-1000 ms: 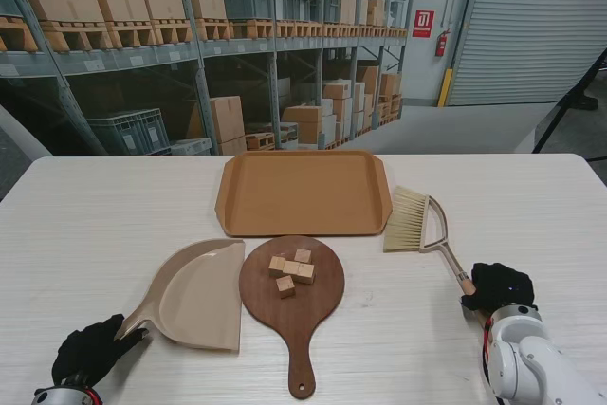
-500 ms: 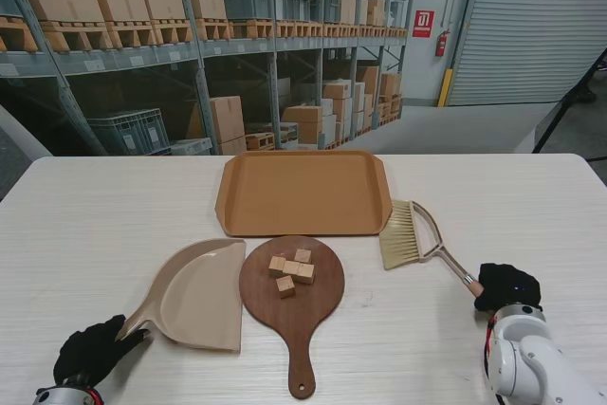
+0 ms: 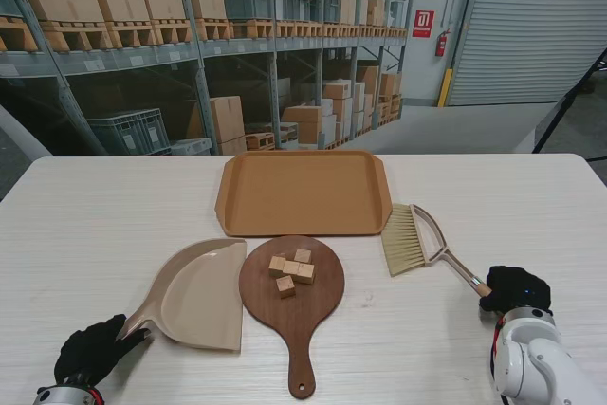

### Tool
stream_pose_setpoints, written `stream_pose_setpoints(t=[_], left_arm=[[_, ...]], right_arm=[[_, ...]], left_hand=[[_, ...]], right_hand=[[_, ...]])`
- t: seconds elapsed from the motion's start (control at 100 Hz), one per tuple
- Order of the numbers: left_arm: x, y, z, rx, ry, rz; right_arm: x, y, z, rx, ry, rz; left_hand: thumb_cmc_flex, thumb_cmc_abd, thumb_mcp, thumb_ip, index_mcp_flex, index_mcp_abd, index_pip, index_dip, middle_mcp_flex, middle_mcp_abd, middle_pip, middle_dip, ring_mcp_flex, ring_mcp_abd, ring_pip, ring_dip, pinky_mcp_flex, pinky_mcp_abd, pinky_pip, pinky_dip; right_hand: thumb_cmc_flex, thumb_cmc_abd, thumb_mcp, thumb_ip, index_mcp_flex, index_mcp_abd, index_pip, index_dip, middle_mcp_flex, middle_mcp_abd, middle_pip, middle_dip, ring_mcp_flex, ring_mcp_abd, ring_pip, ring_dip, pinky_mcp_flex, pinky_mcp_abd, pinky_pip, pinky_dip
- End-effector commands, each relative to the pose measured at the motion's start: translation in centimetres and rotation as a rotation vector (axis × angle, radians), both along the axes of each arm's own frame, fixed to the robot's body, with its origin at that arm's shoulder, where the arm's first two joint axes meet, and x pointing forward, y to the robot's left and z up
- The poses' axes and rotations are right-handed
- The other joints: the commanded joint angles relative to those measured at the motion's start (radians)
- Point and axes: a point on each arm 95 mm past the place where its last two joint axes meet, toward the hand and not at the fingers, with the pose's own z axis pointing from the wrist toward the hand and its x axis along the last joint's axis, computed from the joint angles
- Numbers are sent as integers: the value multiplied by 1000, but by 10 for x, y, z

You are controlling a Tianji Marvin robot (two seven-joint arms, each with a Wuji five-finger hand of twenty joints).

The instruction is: Sweep wood blocks off a wooden cutting board into a dustpan and pour them into a container

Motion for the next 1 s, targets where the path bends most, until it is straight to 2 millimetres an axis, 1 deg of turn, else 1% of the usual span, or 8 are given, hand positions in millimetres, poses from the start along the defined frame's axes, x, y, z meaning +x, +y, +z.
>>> stream_pose_setpoints(t=[0.0, 0.1, 0.19, 0.29, 0.38, 0.5, 0.65, 0.99], left_arm=[[-1, -2, -2, -3, 16, -6], [0, -1, -1, -3, 14, -5], [0, -1, -1, -2, 13, -7], [0, 0, -1, -2, 11, -7], [1, 0, -1, -2, 12, -7], [1, 0, -1, -2, 14, -7], [1, 0, 0, 0, 15, -8], [1, 1, -1, 2, 17, -4]], right_arm=[[-3, 4, -2, 21, 0, -7], [-1, 5, 3, 41, -26, -6], [0, 5, 7, 57, -42, -5], [2, 5, 11, 73, -58, -4], [4, 4, 13, 89, -69, -9], [7, 5, 14, 112, -74, -14], [8, 7, 10, 132, -53, -11], [8, 8, -6, 134, 37, -25]], left_hand=[[164, 153, 101, 9, 34, 42, 46, -6, 57, -145, 80, 12, 76, -184, 24, -2, -14, -1, 23, 19], [163, 153, 101, 9, 34, 42, 46, -6, 57, -145, 80, 12, 76, -184, 24, -2, -14, -2, 23, 19], [163, 153, 101, 9, 34, 42, 46, -6, 56, -145, 79, 12, 76, -184, 23, -2, -16, -2, 22, 19], [163, 153, 101, 10, 34, 41, 45, -7, 56, -145, 79, 12, 75, -184, 23, -2, -16, -1, 22, 19], [163, 154, 101, 10, 34, 41, 45, -7, 55, -145, 78, 12, 75, -185, 22, -2, -16, -1, 22, 19], [163, 153, 101, 10, 34, 40, 45, -8, 55, -145, 78, 12, 75, -185, 22, -2, -16, -2, 22, 18], [163, 153, 102, 10, 34, 40, 45, -8, 55, -145, 77, 12, 75, -184, 21, -2, -16, -1, 21, 18], [163, 153, 101, 10, 34, 40, 45, -8, 55, -145, 77, 12, 74, -184, 21, -2, -18, -1, 21, 18]], right_hand=[[-44, 17, 22, 45, -28, 23, -48, 54, -72, 20, -1, -17, -52, 5, -36, -9, -53, 39, -36, 0], [-67, 17, -9, 44, -80, 45, -67, 56, -148, 28, 7, -21, -121, 9, -48, -16, -101, 43, -78, -3], [-83, 14, -24, 43, -108, 62, -78, 54, -191, 34, 4, -26, -160, 13, -58, -21, -136, 49, -106, -6], [-88, 2, -31, 42, -119, 77, -76, 56, -218, 40, 20, -25, -183, 19, -60, -27, -144, 53, -133, -6], [-86, -16, -20, 42, -108, 91, -48, 73, -213, 43, 61, -9, -176, 20, -45, -26, -130, 38, -143, -1], [-82, -41, 12, 40, -92, 113, -2, 106, -203, 51, 134, 29, -169, 23, 2, -8, -96, -6, -139, 1], [-76, -64, 44, 39, -67, 115, 44, 133, -176, 50, 188, 60, -145, 19, 67, 17, -48, -22, -120, 1], [-54, -75, 79, 46, -38, 105, 72, 145, -143, 44, 209, 75, -122, 15, 101, 29, -10, -25, -106, 6]])
